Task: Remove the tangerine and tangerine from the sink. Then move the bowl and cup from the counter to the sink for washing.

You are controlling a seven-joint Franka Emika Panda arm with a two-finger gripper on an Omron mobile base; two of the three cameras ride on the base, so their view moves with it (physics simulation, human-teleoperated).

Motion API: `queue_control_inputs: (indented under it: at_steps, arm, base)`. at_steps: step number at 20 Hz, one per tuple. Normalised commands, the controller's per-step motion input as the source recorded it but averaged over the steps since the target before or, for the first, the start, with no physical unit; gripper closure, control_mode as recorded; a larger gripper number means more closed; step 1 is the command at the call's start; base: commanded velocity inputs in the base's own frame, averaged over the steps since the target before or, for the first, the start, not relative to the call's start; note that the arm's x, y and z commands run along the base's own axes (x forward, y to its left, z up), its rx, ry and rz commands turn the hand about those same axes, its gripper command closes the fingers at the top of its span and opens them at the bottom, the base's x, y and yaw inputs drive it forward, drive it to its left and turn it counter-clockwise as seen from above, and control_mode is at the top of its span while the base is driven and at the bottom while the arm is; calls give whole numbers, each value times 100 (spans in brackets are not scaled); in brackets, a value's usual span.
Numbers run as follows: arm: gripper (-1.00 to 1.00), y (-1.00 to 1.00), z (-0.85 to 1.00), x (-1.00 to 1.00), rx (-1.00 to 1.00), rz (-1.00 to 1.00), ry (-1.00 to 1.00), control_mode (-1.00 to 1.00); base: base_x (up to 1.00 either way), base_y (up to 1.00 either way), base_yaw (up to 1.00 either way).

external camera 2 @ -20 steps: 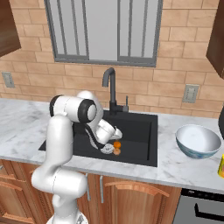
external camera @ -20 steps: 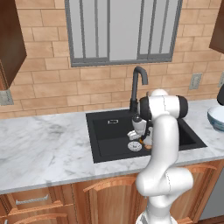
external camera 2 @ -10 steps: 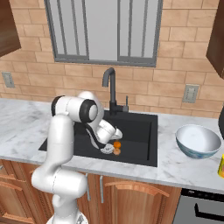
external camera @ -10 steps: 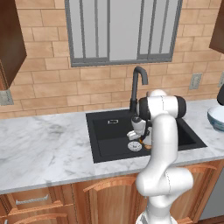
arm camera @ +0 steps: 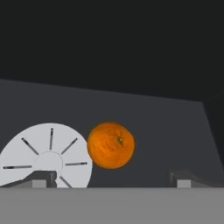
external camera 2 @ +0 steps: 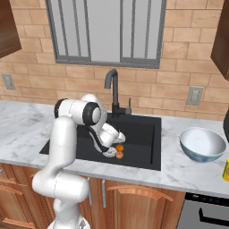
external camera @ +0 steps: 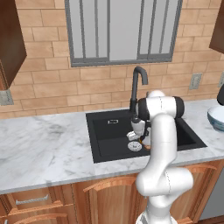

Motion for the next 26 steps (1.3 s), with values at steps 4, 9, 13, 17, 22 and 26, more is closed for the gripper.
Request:
queue_control_inputs:
  at_steps: [4, 9, 13, 17, 22, 26]
  arm:
    - [-100, -3, -13, 7, 0, 0, 0, -100]
    - [-100, -5, -11, 9, 0, 0, 0, -100]
    - [-100, -15, -9, 11, -1, 0, 0, -100]
    - [-100, -12, -10, 8, 0, 0, 0, -100]
    - [-100, -5, -14, 7, 0, 0, 0, -100]
    - [-100, 0, -16, 7, 0, 0, 0, -100]
  base:
    - [0, 0, 0]
    - [0, 0, 0]
    - [0, 0, 0]
    - [0, 0, 0]
    - [0, 0, 0]
    - [0, 0, 0]
